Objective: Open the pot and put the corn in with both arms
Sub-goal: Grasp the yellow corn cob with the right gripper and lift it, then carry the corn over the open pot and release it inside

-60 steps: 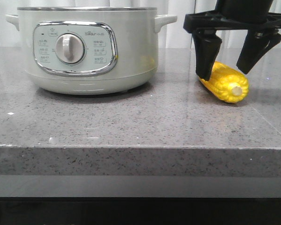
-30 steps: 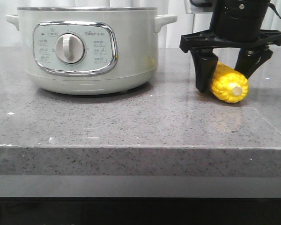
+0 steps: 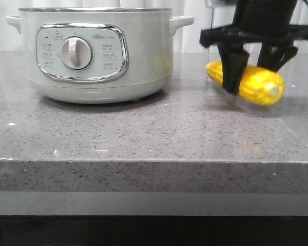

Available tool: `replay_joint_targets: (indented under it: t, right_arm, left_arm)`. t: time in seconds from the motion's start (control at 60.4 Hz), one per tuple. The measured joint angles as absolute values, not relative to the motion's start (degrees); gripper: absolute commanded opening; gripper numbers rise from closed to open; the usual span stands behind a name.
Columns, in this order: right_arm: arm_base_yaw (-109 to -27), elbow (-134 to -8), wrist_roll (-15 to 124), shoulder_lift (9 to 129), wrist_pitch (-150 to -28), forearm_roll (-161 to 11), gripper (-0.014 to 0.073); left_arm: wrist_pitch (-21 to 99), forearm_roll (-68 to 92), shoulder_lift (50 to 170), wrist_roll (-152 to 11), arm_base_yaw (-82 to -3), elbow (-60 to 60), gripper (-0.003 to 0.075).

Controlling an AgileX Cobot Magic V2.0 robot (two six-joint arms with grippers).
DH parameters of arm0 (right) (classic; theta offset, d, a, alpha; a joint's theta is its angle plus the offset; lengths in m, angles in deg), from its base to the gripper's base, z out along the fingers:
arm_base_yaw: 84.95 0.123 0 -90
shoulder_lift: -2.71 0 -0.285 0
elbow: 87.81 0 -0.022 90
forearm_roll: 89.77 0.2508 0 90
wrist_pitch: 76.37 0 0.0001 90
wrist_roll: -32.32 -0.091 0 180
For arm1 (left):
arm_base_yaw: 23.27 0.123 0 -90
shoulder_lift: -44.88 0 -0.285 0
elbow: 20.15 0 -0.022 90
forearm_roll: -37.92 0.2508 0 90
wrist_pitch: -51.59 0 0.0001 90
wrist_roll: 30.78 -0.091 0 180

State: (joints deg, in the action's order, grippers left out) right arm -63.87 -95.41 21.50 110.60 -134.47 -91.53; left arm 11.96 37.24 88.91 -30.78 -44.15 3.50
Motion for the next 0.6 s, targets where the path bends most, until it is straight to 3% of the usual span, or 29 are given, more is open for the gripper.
replay_joint_targets:
  t: [0.348, 0.596]
  right_arm:
    - [-63.6, -104.7, 22.9, 101.8, -138.2, -91.4, 0.0328]
    - [-57.8, -112.5, 26.1, 99.8, -135.3, -91.0, 0.0328]
  left_arm:
    - [12.0, 37.2, 88.9, -30.8, -44.2, 3.5, 0.0248]
    - [12.0, 37.2, 88.9, -30.8, -44.2, 3.5, 0.0248]
